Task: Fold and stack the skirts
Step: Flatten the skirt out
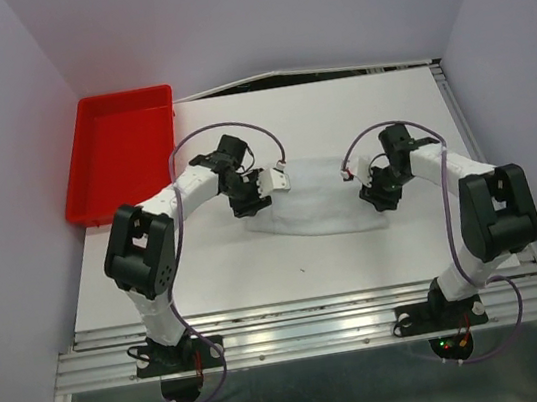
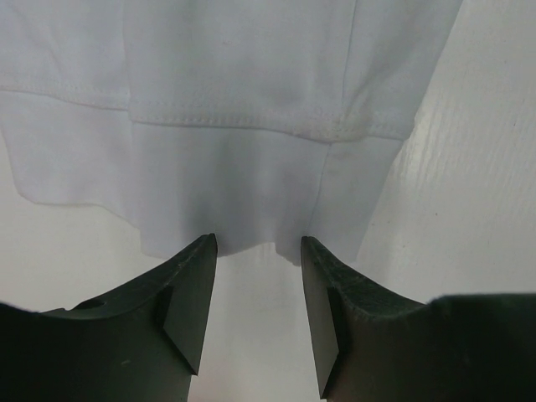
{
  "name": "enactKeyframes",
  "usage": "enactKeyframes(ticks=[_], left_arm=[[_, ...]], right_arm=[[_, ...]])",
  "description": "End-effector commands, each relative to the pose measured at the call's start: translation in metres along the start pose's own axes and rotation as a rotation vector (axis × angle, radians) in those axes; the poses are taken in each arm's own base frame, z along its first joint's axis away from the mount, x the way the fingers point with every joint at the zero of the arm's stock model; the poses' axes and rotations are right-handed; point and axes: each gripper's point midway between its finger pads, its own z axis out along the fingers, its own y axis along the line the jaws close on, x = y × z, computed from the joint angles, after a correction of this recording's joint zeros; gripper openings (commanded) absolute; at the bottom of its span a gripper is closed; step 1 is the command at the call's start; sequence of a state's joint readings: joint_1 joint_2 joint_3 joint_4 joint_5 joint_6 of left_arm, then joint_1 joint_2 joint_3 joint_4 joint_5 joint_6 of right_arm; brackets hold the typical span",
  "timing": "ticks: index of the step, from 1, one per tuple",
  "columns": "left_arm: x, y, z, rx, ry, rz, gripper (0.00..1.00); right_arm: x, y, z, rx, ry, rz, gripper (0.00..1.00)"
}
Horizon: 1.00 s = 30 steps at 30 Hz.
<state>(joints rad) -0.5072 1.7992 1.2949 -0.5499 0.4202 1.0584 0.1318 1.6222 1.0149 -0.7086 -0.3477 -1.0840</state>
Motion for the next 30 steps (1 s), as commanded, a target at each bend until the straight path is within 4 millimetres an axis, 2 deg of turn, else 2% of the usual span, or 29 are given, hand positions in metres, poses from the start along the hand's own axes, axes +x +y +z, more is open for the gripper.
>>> enactKeyframes(ticks=[1,5,6,8,9,11,12,16,17,19,22,25,26,28,30], left_arm=[[0.001,-0.007,0.01,0.025,0.006,0.048,0.56],[0.004,-0.012,0.016,0.033,0.016,0.058,0.56],[0.005,-0.013,0.017,0.037,0.018,0.058,0.54],[0.007,-0.015,0.019,0.048,0.023,0.058,0.52],[0.008,-0.017,0.019,0.057,0.025,0.059,0.46],[0.008,-0.018,0.018,0.058,0.022,0.064,0.34],[0.009,-0.02,0.018,0.061,0.024,0.064,0.23],[0.006,-0.02,0.006,0.039,0.012,0.066,0.04],[0.003,-0.02,-0.003,0.028,0.006,0.068,0.0],[0.001,-0.018,-0.013,0.01,0.0,0.069,0.0],[-0.006,-0.009,-0.039,-0.047,-0.022,0.061,0.0],[-0.022,0.007,-0.073,-0.116,-0.09,0.026,0.0],[-0.029,0.017,-0.09,-0.166,-0.119,0.019,0.0],[-0.038,0.026,-0.106,-0.214,-0.16,-0.014,0.0],[-0.052,0.041,-0.132,-0.3,-0.215,-0.021,0.0]], right_arm=[[-0.008,-0.002,0.01,0.008,-0.036,-0.04,0.48],[-0.009,0.0,0.012,0.007,-0.038,-0.049,0.34],[-0.009,0.001,0.012,0.005,-0.035,-0.048,0.26],[-0.009,0.001,0.01,0.002,-0.035,-0.057,0.16],[-0.01,0.003,0.007,0.002,-0.035,-0.061,0.08],[-0.012,0.002,0.001,0.011,-0.04,-0.073,0.01],[-0.015,0.003,-0.006,0.023,-0.047,-0.08,0.01],[-0.019,0.003,-0.023,0.045,-0.047,-0.093,0.01],[-0.023,0.0,-0.032,0.073,-0.053,-0.101,0.01],[-0.024,-0.002,-0.042,0.103,-0.045,-0.106,0.01],[-0.03,-0.011,-0.063,0.173,-0.058,-0.102,0.01],[-0.037,-0.024,-0.088,0.242,-0.078,-0.072,0.01],[-0.042,-0.028,-0.094,0.263,-0.089,-0.061,0.01],[-0.053,-0.041,-0.116,0.327,-0.119,-0.057,0.01],[-0.064,-0.049,-0.132,0.369,-0.152,-0.025,0.01]])
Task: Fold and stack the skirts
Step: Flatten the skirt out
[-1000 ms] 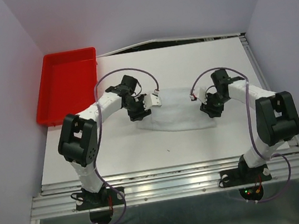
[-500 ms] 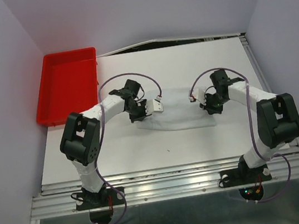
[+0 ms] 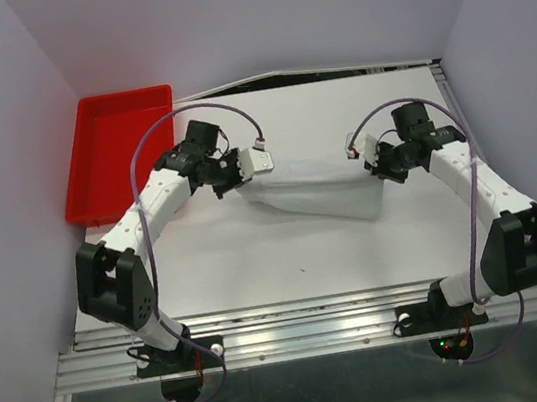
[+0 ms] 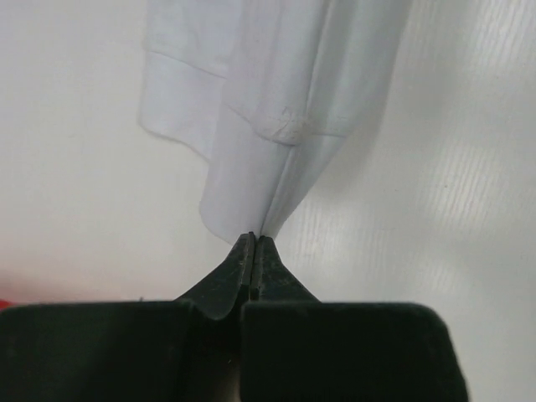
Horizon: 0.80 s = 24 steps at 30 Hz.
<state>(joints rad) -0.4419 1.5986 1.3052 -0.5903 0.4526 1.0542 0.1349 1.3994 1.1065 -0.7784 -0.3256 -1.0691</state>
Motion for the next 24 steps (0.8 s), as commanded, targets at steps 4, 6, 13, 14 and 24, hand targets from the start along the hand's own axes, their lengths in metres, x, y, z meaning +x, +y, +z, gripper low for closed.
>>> enactKeyframes(ticks=[4,6,13,14,24], left_arm=[[-0.074,0.063,-0.09,-0.291,-0.218,-0.087,0.0],[-0.101,0.085,-0.121,-0.403,-0.303,-0.09,0.0],[-0.145,0.094,-0.177,-0.55,-0.383,-0.058,0.0],[-0.151,0.094,-0.191,-0.581,-0.406,-0.061,0.0],[-0.144,0.073,-0.183,-0.522,-0.318,-0.103,0.0]], right_arm=[[-0.072,-0.086,-0.093,0.315,-0.148,0.038,0.01],[-0.089,-0.103,-0.113,0.373,-0.188,0.057,0.01],[-0.13,-0.12,-0.17,0.441,-0.291,0.055,0.01],[-0.134,-0.123,-0.182,0.476,-0.306,0.055,0.01],[-0.102,-0.112,-0.153,0.425,-0.177,0.042,0.01]])
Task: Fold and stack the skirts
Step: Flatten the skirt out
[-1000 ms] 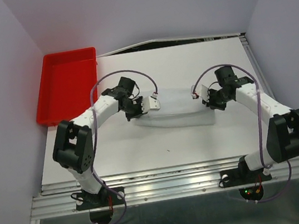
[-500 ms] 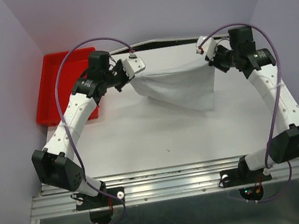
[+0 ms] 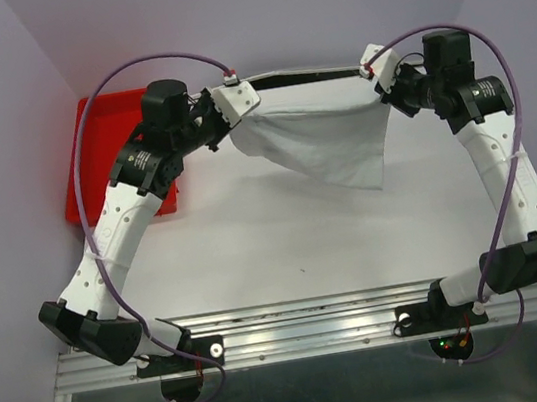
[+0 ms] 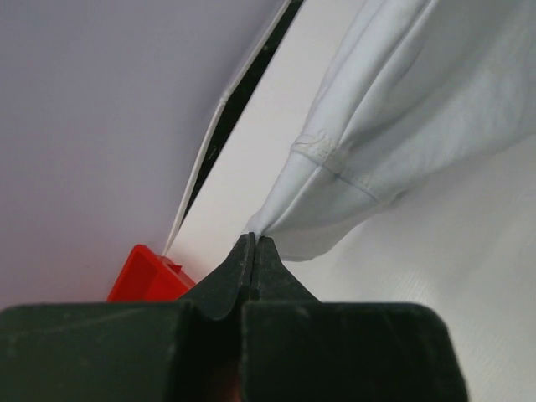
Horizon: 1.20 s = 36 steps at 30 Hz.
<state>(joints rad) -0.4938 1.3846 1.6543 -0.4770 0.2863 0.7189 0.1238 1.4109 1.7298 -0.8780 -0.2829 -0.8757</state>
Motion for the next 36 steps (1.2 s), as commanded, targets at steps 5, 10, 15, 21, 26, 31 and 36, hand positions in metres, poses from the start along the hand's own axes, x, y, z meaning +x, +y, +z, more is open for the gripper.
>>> enactKeyframes(ticks=[5,10,15,21,26,31,36], left_arm=[[0.007,-0.037,-0.007,0.114,0.044,-0.068,0.0],[0.05,-0.065,-0.009,0.147,0.144,-0.105,0.0],[0.081,-0.102,-0.03,0.223,0.186,-0.096,0.0],[0.094,-0.094,-0.014,0.171,0.228,-0.1,0.0],[0.094,-0.069,0.036,0.088,0.232,-0.107,0.0],[0.066,0.011,0.066,-0.118,0.192,-0.1,0.0],[0.033,0.038,0.057,-0.131,0.101,-0.064,0.0]], right_arm=[[0.043,0.044,0.023,-0.176,0.101,0.031,0.01],[0.08,0.091,0.029,-0.349,0.182,0.027,0.01],[0.104,0.148,0.001,-0.576,0.248,0.051,0.01],[0.107,0.143,0.026,-0.542,0.281,0.179,0.01],[0.077,0.093,0.08,-0.423,0.218,0.287,0.01],[0.037,-0.002,0.107,-0.172,0.127,0.271,0.01],[0.002,-0.037,0.08,-0.103,0.046,0.195,0.01]])
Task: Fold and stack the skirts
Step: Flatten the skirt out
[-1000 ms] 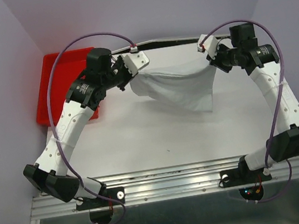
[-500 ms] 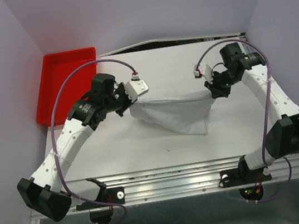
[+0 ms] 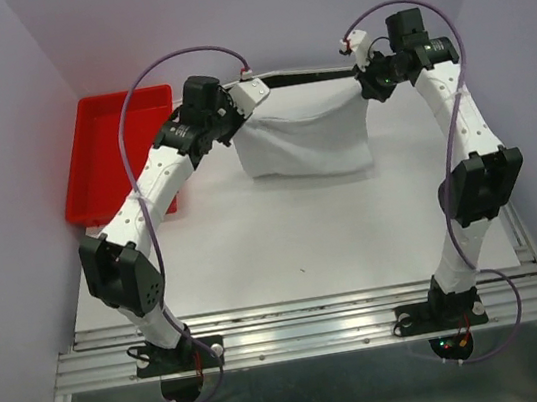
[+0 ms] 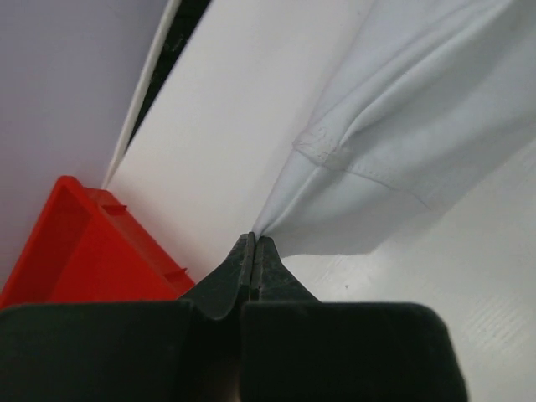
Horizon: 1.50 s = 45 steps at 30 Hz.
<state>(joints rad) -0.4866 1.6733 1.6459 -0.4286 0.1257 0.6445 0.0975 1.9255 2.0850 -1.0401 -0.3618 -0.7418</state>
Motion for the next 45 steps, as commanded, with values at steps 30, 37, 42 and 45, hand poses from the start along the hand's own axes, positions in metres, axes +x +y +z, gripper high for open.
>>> enactKeyframes(ticks=[30,37,42,45], left_arm=[[0.045,-0.065,-0.011,0.412,-0.051,-0.132,0.79],[0.059,-0.035,0.051,0.363,0.038,-0.169,0.79],[0.069,-0.03,0.072,0.378,0.055,-0.211,0.79],[0.073,-0.029,0.076,0.378,0.065,-0.224,0.79]], right_arm=[[0.055,0.046,0.039,-0.26,-0.014,0.002,0.67],[0.055,0.016,0.099,-0.254,-0.06,-0.064,0.65],[0.07,0.017,0.125,-0.27,-0.035,-0.103,0.66],[0.079,0.023,0.132,-0.308,-0.009,-0.079,0.65]])
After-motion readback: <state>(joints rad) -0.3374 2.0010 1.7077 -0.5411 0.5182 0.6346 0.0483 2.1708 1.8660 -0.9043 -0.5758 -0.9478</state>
